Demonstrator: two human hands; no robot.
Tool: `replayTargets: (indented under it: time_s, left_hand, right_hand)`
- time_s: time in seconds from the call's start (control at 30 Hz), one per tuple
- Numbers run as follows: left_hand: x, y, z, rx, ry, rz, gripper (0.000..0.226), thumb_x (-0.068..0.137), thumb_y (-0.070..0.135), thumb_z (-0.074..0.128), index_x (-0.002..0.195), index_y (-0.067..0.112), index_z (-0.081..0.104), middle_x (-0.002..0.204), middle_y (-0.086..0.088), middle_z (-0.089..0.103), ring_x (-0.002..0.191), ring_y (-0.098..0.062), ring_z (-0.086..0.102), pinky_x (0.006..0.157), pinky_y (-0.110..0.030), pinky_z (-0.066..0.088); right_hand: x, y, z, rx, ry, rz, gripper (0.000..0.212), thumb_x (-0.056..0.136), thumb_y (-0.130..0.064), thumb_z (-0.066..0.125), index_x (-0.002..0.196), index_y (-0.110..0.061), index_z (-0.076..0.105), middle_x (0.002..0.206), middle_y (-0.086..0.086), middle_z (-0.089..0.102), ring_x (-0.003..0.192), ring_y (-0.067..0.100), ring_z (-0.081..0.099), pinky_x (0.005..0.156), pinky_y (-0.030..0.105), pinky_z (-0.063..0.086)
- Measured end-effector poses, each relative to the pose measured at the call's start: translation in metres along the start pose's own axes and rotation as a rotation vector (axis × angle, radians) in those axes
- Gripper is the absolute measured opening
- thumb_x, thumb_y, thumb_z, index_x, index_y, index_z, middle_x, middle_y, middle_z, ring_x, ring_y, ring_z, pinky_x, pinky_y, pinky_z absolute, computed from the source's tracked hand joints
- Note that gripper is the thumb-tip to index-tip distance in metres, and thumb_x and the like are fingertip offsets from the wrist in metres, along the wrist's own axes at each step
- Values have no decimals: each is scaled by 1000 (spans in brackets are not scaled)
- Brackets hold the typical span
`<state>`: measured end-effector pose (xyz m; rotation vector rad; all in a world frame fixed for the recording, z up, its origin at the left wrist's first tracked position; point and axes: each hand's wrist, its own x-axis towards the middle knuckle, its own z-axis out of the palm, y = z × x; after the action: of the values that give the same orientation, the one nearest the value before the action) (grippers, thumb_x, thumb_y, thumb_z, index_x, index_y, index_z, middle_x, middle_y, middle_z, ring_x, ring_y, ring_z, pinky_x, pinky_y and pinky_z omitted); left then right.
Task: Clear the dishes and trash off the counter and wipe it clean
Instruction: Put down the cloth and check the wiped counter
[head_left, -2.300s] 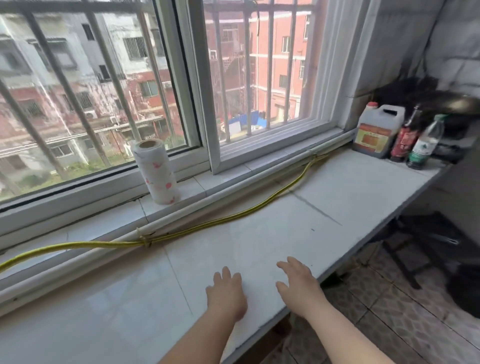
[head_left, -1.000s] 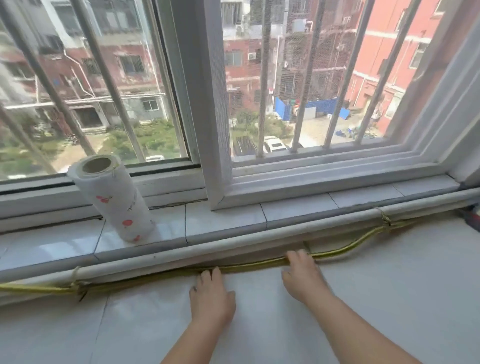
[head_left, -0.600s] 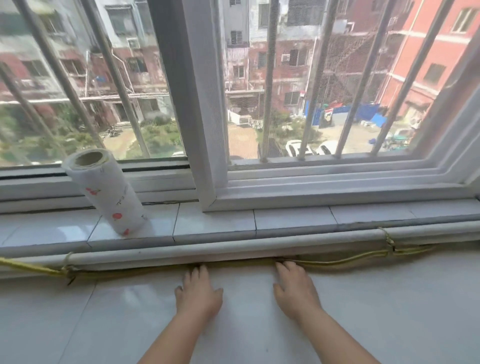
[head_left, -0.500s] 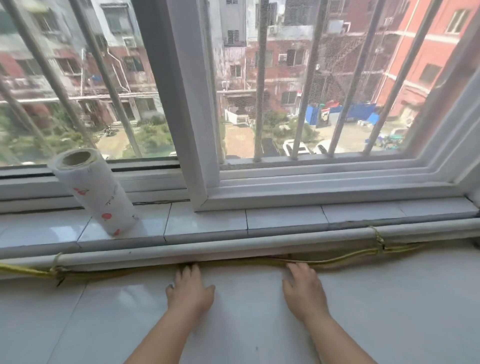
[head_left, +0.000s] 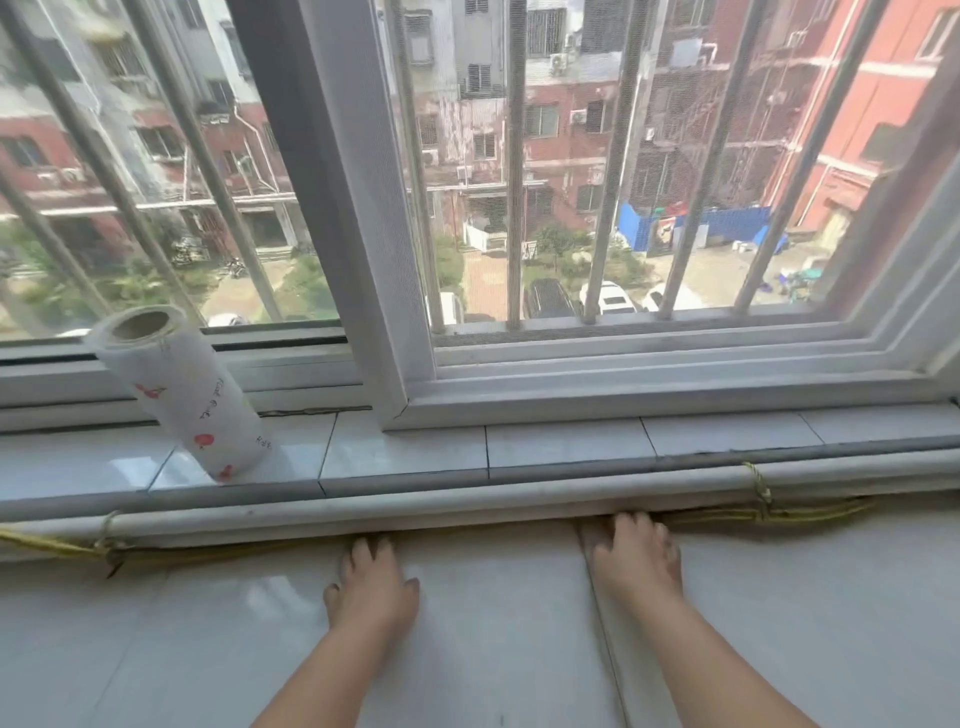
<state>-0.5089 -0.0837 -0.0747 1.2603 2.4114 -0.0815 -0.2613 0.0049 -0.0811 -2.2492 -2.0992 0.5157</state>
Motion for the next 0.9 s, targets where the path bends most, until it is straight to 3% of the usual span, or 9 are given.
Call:
replayTargets:
  time_s: [0.23, 0.4, 0.5, 0.7, 0.9]
  left_hand:
    - [-2, -8, 2, -28, 27, -9, 58, 94, 35, 41, 147, 21, 20, 156, -8, 10, 144, -25, 13, 112, -43, 21]
    - [-1, -11, 0, -53, 61, -78, 56, 97, 36, 38, 147, 16, 23, 156, -6, 15, 143, -26, 15, 111, -42, 23]
    - [6, -13, -4, -21, 32, -70, 55, 97, 37, 38, 146, 16, 25, 154, -5, 20, 143, -25, 16, 111, -44, 23]
    - [9, -14, 0, -20, 5, -77, 58, 96, 36, 39, 148, 16, 21, 158, -4, 10, 146, -26, 7, 113, -45, 19]
    - [-10, -15, 10, -33, 52, -68, 57, 95, 32, 41, 146, 14, 23, 156, -5, 14, 144, -24, 9, 110, -44, 23]
  right_hand:
    - [-17, 9, 7, 130, 115, -4, 29, 92, -27, 46, 117, -17, 56, 122, 3, 53, 116, 22, 44, 94, 32, 34]
    - [-13, 12, 0, 251, 153, 66, 18, 89, -23, 52, 105, -16, 59, 113, 7, 56, 107, 26, 47, 88, 32, 37]
    - [-10, 8, 4, 237, 126, 59, 28, 90, -22, 50, 116, -13, 57, 119, 9, 55, 111, 27, 46, 91, 32, 37]
    - [-7, 1, 3, 116, 46, 22, 43, 93, -27, 47, 133, -12, 43, 134, 7, 45, 123, 25, 42, 99, 34, 34]
    - [-19, 11, 0, 123, 58, 0, 37, 93, -27, 45, 128, -17, 48, 130, 3, 50, 120, 22, 43, 98, 33, 33]
